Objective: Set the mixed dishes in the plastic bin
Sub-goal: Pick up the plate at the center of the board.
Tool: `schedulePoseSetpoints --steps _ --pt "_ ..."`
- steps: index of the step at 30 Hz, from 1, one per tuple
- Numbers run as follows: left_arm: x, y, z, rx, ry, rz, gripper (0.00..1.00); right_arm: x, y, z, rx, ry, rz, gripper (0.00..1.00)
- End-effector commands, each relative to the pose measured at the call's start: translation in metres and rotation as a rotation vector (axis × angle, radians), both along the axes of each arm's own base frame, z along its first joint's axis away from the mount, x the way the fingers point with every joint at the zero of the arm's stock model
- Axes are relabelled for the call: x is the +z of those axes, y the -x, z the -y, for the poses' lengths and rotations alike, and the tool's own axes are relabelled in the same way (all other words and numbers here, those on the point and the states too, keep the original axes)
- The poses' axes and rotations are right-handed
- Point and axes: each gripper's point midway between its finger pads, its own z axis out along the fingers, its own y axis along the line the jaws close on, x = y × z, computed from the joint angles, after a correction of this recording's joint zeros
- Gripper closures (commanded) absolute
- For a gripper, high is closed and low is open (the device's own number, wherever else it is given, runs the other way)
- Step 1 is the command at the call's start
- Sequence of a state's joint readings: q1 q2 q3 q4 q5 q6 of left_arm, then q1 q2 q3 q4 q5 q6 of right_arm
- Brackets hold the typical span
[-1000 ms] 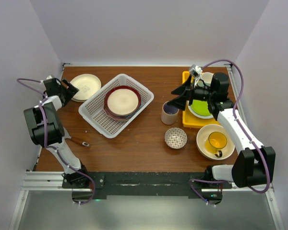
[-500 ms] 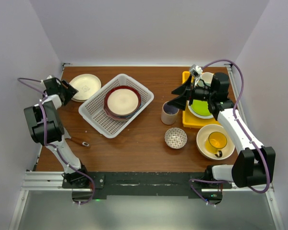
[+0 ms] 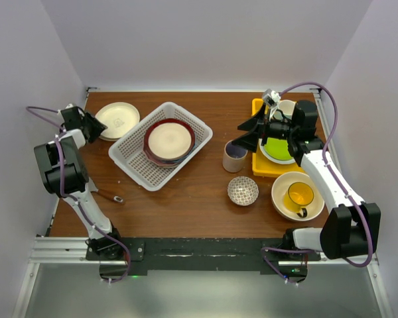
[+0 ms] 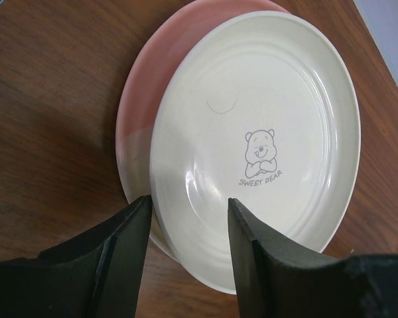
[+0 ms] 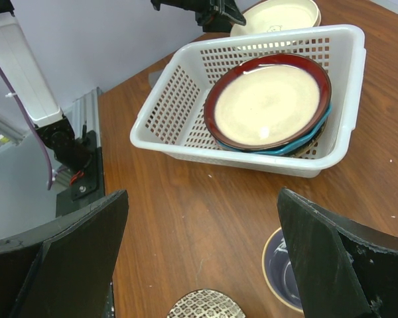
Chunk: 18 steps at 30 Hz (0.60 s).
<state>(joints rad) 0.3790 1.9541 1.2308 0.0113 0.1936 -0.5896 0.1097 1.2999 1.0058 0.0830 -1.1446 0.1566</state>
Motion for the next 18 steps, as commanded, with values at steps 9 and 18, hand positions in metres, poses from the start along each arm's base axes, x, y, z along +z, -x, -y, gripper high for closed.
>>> schedulePoseSetpoints --steps 9,18 --pt "-0.003 -0.018 -0.009 -0.013 -0.008 0.025 0.67 0.012 0.001 0.004 0.006 -0.009 0.049 0.02" --pt "0.009 -0.023 -0.004 -0.037 0.012 0.065 1.0 0.012 0.002 0.005 0.003 -0.01 0.049 0.02"
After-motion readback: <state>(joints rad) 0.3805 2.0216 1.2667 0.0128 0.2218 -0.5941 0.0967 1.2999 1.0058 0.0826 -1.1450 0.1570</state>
